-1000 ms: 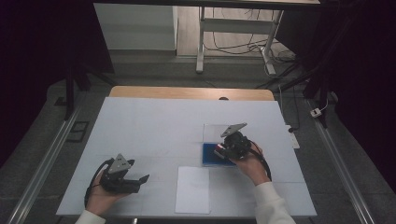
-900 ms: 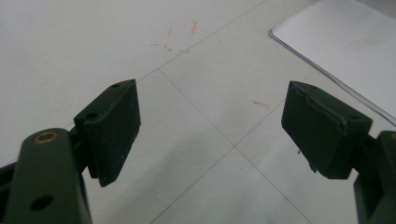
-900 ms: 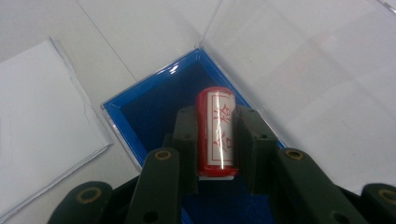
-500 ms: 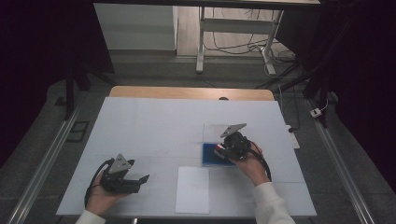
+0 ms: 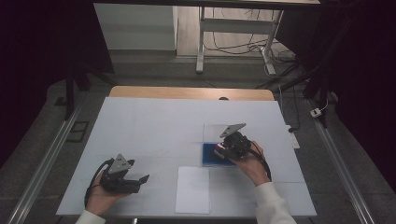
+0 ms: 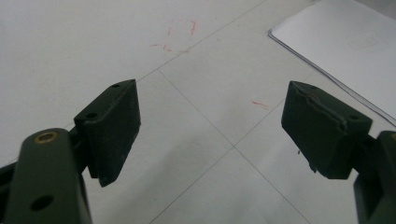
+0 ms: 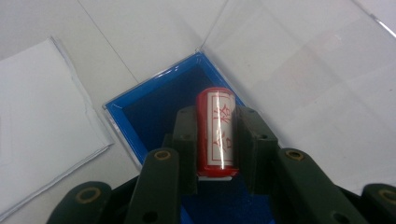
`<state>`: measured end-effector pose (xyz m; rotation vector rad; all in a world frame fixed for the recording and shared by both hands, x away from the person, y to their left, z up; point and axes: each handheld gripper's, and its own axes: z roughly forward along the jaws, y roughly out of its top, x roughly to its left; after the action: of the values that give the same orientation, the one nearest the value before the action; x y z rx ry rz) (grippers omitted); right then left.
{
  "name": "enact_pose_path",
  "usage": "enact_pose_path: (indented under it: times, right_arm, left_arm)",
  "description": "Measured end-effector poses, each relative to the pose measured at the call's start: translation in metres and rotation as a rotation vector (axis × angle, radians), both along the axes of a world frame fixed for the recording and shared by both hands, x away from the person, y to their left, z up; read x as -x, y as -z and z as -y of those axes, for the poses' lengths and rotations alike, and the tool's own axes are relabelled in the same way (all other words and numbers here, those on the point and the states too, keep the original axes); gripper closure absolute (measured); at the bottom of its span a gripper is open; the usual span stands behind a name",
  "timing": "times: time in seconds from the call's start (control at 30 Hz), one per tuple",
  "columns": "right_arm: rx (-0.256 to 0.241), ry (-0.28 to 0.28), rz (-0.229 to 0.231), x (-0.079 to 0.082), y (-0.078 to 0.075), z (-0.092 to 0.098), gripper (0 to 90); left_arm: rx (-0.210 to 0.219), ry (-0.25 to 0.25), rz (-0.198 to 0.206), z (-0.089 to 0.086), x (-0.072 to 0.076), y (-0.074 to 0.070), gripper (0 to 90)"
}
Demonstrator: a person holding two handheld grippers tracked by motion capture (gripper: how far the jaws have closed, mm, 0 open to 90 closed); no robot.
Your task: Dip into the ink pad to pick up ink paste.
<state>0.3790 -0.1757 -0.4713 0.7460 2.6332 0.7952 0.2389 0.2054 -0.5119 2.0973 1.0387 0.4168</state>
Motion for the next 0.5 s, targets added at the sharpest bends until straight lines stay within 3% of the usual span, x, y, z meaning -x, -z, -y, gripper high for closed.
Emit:
enact_pose_path:
  times: [0.13, 0.33, 0.4, 0.5]
  right_arm:
    - [-0.001, -0.001, 0.013, 0.002, -0.003, 0.0, 70.0]
    - [-0.101, -0.003, 0.013, 0.007, -0.02, 0.008, 69.9]
    - [-0.14, -0.014, 0.027, 0.009, -0.027, 0.01, 69.9]
    - [-0.162, -0.026, 0.058, 0.016, -0.037, 0.011, 69.9]
  left_arm:
    - [0.003, -0.003, 0.003, 0.0, 0.001, 0.0, 19.6]
    - [0.001, 0.0, 0.002, 0.0, 0.001, 0.0, 19.6]
    - [0.001, -0.001, 0.002, -0.001, 0.001, 0.0, 19.6]
    - [0.002, -0.001, 0.004, -0.001, 0.001, 0.0, 19.6]
